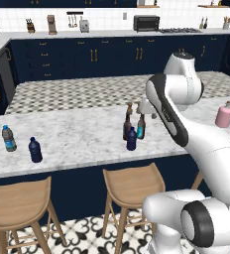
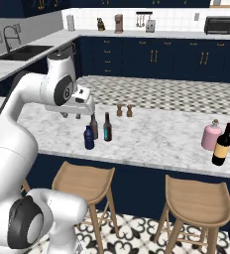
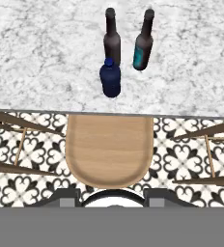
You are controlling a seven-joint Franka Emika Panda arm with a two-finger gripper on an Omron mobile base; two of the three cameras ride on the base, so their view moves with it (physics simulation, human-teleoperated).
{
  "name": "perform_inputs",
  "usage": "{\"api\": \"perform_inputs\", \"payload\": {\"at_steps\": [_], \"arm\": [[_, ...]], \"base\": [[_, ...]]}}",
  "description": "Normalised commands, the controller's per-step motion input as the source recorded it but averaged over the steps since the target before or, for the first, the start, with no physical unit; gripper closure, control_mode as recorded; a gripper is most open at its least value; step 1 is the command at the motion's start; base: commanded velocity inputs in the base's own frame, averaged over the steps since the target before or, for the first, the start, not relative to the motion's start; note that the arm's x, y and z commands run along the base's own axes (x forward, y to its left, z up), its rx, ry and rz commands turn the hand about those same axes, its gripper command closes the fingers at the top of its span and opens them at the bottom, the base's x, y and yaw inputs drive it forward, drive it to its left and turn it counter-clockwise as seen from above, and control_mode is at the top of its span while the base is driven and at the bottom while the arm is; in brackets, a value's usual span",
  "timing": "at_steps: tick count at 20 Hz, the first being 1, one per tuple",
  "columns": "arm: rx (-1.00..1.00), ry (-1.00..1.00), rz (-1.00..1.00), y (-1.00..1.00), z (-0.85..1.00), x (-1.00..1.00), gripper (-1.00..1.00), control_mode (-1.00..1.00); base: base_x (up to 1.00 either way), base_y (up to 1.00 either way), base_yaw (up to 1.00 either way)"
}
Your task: Move the plastic bottles in the middle to the plastics group, and the glass bottles in the middle to the glass group.
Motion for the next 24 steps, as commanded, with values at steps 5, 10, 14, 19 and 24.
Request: {"api": "perform_inputs", "payload": {"at_steps": [5,10,14,19,24], "arm": [[-0.07,0.0,0.0,-0.02,-0.17,-0.14,-1.0,-1.0],[-0.05,0.0,0.0,0.12,-0.48,-0.19,-1.0,-1.0],[0.0,-0.01,0.0,0.34,-0.51,0.2,-1.0,-1.0],[0.0,-0.05,0.0,0.22,-0.29,0.55,-1.0,-1.0],[0.0,0.07,-0.01,0.01,-0.07,0.57,-1.0,-1.0]], "base": [[0.0,0.0,0.0],[0.0,0.0,0.0],[0.0,0.0,0.0],[0.0,0.0,0.0],[0.0,0.0,0.0]]}}
